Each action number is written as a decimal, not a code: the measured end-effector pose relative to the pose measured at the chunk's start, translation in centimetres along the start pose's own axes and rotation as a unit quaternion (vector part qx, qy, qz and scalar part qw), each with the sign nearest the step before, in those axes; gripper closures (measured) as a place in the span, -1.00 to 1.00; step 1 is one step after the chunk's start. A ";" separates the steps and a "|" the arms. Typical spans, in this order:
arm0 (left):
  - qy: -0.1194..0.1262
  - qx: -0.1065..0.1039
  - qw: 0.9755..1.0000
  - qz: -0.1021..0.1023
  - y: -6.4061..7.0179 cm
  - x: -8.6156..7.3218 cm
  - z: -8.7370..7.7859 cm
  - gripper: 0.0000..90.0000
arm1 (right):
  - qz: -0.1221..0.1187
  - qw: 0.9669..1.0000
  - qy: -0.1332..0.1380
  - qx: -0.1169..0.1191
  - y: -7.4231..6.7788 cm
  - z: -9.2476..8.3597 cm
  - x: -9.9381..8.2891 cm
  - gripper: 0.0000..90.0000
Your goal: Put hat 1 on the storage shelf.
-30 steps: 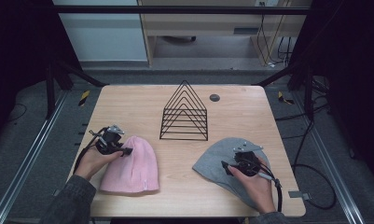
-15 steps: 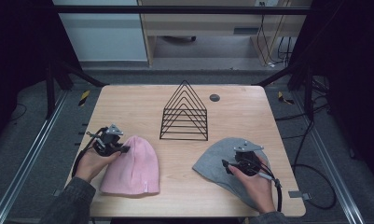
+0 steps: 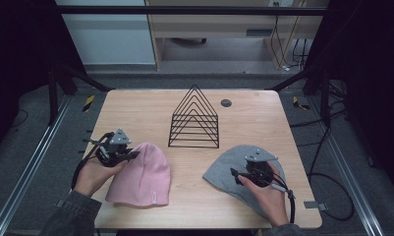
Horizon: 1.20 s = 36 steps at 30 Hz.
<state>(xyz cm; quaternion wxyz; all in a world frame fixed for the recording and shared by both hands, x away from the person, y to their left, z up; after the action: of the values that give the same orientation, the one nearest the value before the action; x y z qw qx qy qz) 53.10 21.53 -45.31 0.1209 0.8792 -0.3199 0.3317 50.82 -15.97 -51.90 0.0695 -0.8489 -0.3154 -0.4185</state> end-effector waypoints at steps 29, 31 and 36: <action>0.080 0.020 0.995 0.048 1.1 11.9 -9.4 0.84 | -0.129 0.985 0.055 0.103 -9.8 -0.3 14.1 -0.25; 0.080 0.016 0.996 0.046 1.0 12.1 -9.7 0.84 | -0.130 0.985 0.053 0.103 -9.8 -0.3 14.2 -0.24; 0.086 0.017 0.995 0.047 1.0 12.7 -10.5 0.84 | -0.128 0.984 0.054 0.115 -10.4 -0.2 15.0 -0.22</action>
<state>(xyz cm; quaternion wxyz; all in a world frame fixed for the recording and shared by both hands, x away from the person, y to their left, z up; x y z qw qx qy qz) 54.44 19.15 -29.06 0.1169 0.8335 -0.3435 0.4168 51.26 -0.68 -42.00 0.1290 -0.7639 -0.4632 -0.4303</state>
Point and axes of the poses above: each handheld gripper's, and its own axes: z roughly forward along the jaws, x roughly out of its top, y roughly to its right, the point moved 8 cm from there along z, roughly forward along the jaws, and after that the axes turned 11 degrees about -z, right-handed, at the moved point
